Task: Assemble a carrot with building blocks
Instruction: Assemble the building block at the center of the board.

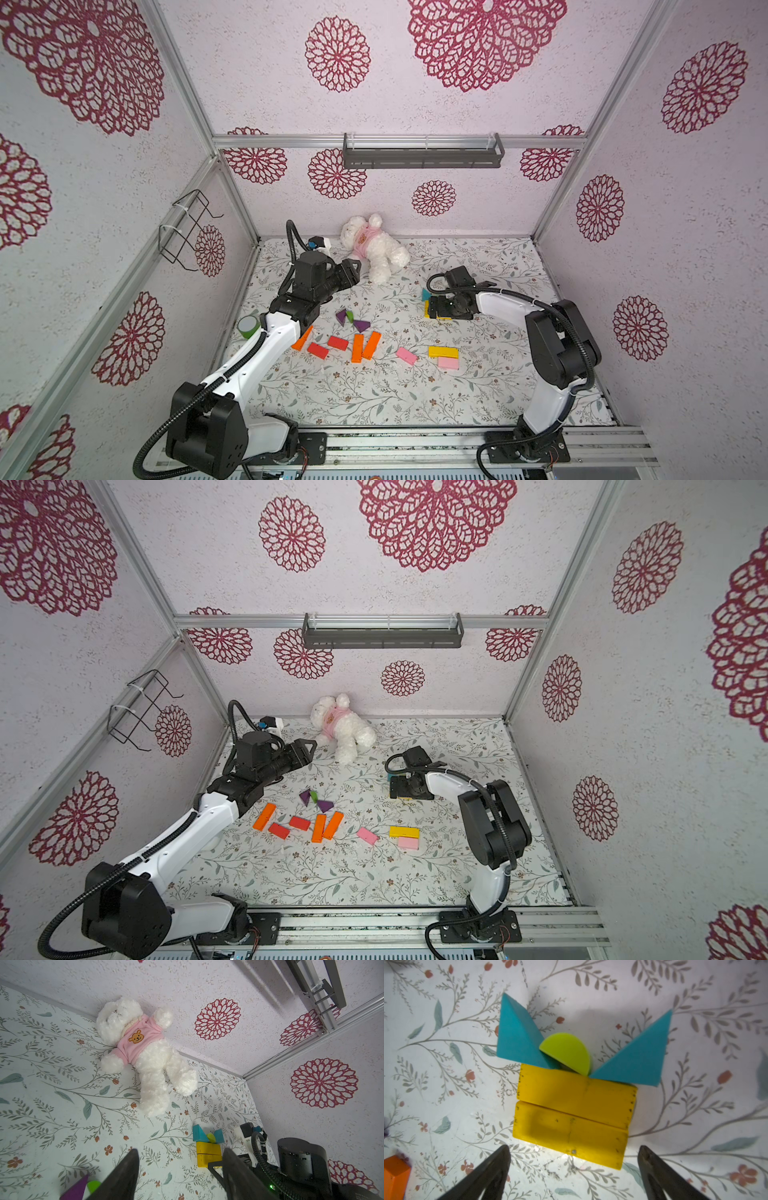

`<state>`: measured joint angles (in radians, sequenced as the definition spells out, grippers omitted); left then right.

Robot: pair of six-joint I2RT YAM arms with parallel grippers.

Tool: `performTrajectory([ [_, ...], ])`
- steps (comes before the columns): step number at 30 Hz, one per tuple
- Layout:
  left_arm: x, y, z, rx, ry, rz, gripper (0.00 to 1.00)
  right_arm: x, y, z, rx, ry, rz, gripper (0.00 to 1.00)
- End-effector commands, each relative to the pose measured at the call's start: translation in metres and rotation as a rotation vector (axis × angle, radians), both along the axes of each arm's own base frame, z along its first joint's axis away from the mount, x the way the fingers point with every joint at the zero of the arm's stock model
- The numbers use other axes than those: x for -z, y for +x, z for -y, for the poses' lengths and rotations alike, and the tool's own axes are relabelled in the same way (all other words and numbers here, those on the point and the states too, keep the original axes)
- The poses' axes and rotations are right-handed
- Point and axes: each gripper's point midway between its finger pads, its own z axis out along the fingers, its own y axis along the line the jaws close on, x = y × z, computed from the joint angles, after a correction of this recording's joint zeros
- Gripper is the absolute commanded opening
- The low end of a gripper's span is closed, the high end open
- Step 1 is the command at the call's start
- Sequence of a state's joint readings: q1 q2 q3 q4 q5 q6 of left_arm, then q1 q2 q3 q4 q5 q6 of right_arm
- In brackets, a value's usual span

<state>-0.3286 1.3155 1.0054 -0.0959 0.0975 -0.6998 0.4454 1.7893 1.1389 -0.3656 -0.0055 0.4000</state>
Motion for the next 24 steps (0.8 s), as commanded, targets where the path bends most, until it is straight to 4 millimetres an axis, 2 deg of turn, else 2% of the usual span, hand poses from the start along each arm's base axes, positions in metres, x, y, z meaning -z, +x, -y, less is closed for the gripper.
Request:
performTrajectory([
  [1,-0.010,-0.001,0.003,0.012,-0.012,0.021,0.66,-0.031,-0.025,0.020,0.071,-0.110,0.049,0.99],
  [4,-0.011,-0.001,0.004,0.015,-0.020,0.021,0.66,-0.035,-0.055,0.025,0.133,-0.142,0.064,0.99],
  [8,-0.015,-0.003,0.005,0.019,-0.027,0.030,0.66,-0.029,-0.091,0.018,0.192,-0.056,0.040,0.99],
  [13,-0.019,-0.006,0.007,0.026,-0.031,0.041,0.66,-0.026,-0.122,0.011,0.127,-0.037,0.016,0.99],
  [16,-0.020,-0.006,0.008,0.028,-0.031,0.043,0.66,-0.015,-0.138,0.005,0.043,-0.035,-0.037,0.99],
  [19,-0.021,-0.007,0.010,0.032,-0.033,0.045,0.65,-0.003,-0.143,0.006,0.019,-0.070,-0.067,0.99],
  [24,-0.019,-0.008,0.011,0.035,-0.025,0.041,0.66,0.010,-0.141,-0.005,0.009,-0.041,-0.093,0.98],
])
